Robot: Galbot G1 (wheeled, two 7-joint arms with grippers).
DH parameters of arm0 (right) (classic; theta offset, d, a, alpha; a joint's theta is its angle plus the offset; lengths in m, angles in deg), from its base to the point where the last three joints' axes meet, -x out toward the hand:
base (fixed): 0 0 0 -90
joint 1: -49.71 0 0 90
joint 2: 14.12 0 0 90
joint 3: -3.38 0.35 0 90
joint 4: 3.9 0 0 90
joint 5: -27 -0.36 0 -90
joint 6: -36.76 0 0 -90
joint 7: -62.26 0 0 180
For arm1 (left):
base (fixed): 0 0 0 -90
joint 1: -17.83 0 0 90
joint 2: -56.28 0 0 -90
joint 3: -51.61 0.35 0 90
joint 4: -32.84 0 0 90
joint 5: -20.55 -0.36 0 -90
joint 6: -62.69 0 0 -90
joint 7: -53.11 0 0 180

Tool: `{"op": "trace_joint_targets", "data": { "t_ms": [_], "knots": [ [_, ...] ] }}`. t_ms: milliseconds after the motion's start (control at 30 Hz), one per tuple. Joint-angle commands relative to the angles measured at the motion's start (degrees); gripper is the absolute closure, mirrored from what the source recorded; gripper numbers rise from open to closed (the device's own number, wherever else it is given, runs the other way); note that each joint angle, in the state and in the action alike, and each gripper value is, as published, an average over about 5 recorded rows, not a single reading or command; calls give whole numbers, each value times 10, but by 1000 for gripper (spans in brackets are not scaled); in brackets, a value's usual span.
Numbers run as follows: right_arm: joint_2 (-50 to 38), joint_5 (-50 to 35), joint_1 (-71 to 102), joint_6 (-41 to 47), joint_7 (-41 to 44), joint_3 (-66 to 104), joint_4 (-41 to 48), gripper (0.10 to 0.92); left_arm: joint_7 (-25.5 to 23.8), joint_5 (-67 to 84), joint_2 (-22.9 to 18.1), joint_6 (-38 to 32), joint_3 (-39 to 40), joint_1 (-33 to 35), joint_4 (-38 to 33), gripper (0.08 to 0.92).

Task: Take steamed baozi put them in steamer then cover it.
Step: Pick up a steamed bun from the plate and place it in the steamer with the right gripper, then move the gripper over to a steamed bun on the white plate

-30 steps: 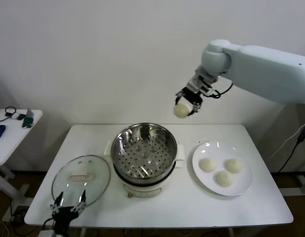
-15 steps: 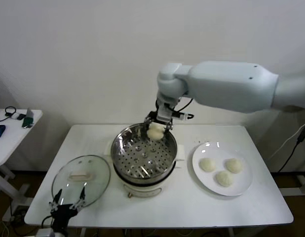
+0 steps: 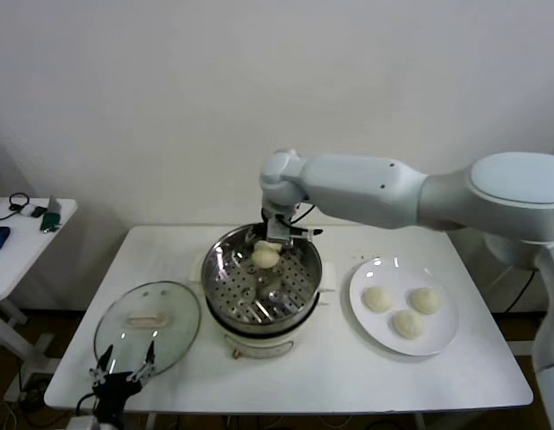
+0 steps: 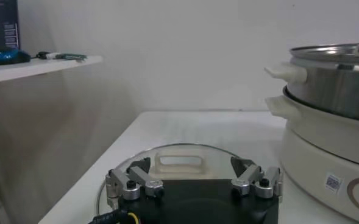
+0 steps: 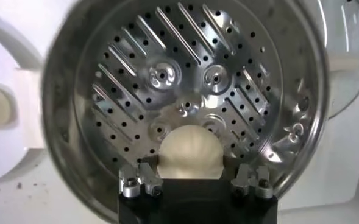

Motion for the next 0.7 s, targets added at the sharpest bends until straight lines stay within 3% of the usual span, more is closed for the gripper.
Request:
{"op": "trace_joint_targets", "data": {
  "t_ms": [33, 267, 533, 700],
  "knots": [
    [27, 36, 42, -19, -15, 8, 80, 321, 0, 0, 1, -1, 0, 0, 2, 177],
    [32, -19, 23, -40, -2, 5, 90, 321, 1, 3, 2, -1, 0, -2, 3, 177],
    [-30, -310, -147, -25, 73, -83, 22, 208, 1, 5, 1, 0, 0, 1, 1, 177],
    [-135, -492, -230, 115, 117, -149, -49, 203, 0, 2, -4, 2, 6, -1, 0, 177]
  ]
}}
